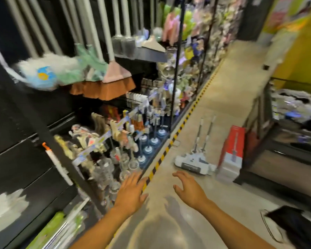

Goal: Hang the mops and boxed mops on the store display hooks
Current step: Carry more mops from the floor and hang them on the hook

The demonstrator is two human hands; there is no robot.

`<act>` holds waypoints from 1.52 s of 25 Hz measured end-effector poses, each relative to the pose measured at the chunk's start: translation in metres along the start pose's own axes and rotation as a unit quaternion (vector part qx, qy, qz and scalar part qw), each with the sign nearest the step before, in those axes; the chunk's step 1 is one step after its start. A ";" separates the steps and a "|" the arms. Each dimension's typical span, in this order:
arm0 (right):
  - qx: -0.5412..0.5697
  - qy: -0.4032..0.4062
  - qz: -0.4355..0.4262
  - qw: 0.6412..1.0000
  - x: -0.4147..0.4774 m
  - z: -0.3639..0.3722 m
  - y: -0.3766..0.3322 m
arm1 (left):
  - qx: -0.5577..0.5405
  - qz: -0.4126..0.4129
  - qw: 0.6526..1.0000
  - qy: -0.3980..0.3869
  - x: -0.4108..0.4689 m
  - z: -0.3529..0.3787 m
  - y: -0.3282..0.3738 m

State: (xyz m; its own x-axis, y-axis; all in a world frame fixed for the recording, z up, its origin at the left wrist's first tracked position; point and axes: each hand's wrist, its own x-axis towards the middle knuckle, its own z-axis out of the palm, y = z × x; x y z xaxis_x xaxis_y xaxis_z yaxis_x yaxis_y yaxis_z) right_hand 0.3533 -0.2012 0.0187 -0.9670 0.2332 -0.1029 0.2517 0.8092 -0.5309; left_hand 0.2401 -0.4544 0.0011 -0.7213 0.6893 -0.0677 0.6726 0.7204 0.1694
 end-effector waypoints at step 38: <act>0.127 0.029 0.260 0.957 0.566 -0.212 0.489 | -0.062 0.108 0.973 -0.195 0.840 0.096 0.161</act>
State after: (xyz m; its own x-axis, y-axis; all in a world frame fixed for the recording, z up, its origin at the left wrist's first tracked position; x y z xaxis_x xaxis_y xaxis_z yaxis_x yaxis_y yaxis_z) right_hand -0.0621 0.4409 -0.1206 -0.7086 0.6034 -0.3657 0.6727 0.4214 -0.6082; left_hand -0.2418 0.2479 -0.1230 -0.4317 0.8173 -0.3817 0.7588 0.5579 0.3362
